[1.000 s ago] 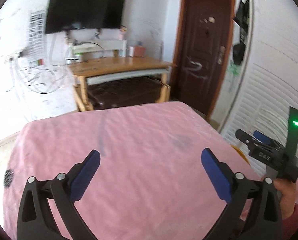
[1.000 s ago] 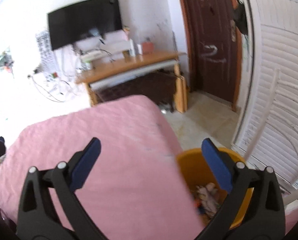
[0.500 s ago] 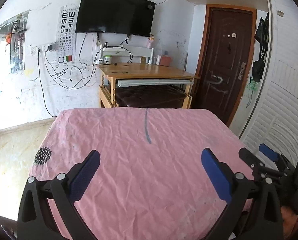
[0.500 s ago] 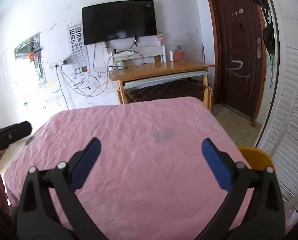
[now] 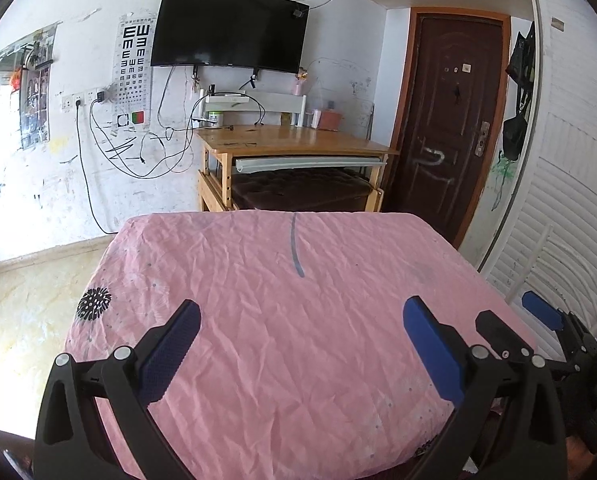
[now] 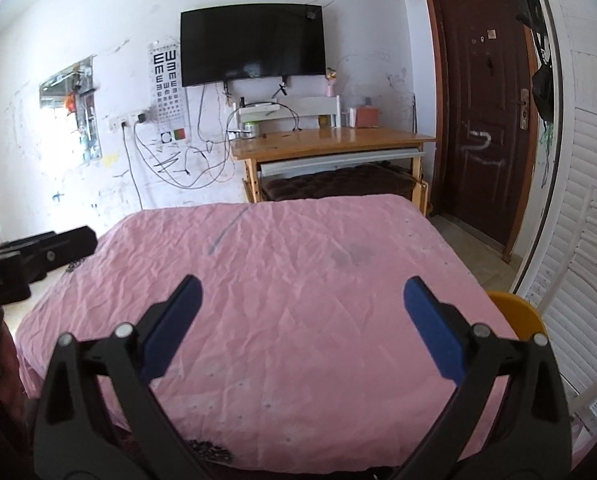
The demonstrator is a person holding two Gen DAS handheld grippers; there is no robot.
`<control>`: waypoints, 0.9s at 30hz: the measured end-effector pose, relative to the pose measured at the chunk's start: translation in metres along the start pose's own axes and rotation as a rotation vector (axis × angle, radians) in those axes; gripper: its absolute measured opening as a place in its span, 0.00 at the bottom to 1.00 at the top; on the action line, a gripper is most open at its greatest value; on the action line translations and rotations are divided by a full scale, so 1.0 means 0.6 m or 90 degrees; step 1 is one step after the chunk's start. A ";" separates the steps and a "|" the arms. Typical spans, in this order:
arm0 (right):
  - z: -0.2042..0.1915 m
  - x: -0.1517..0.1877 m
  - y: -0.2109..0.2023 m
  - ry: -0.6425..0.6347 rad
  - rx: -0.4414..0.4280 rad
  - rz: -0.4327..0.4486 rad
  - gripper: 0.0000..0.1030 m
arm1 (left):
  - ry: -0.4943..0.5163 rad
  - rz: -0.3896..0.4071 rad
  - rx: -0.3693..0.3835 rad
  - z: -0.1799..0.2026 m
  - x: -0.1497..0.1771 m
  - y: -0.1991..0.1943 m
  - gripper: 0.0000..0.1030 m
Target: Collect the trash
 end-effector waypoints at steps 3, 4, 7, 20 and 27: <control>0.000 0.001 0.000 0.001 0.001 0.000 0.94 | -0.001 -0.002 0.002 -0.001 0.000 0.001 0.93; -0.001 0.001 0.000 0.000 0.003 0.001 0.94 | -0.001 -0.002 0.002 -0.002 0.000 0.002 0.93; 0.002 0.002 0.001 0.000 0.000 -0.001 0.94 | -0.001 -0.003 0.003 -0.002 0.001 0.003 0.93; 0.000 0.009 0.010 -0.004 -0.005 -0.013 0.94 | -0.005 -0.009 0.007 -0.006 0.004 0.010 0.93; -0.001 0.010 0.012 -0.007 -0.006 -0.015 0.94 | -0.002 -0.009 0.006 -0.007 0.006 0.012 0.93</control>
Point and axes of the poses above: each gripper's, at about its wrist camera, not at the fingertips, and y roughly the way its jaws point, z to its right, x to its underside, the point moved 1 cm from there along y, roughly the way its jaws point, and after that the axes turned 4 degrees about -z, right-handed, at the moved point
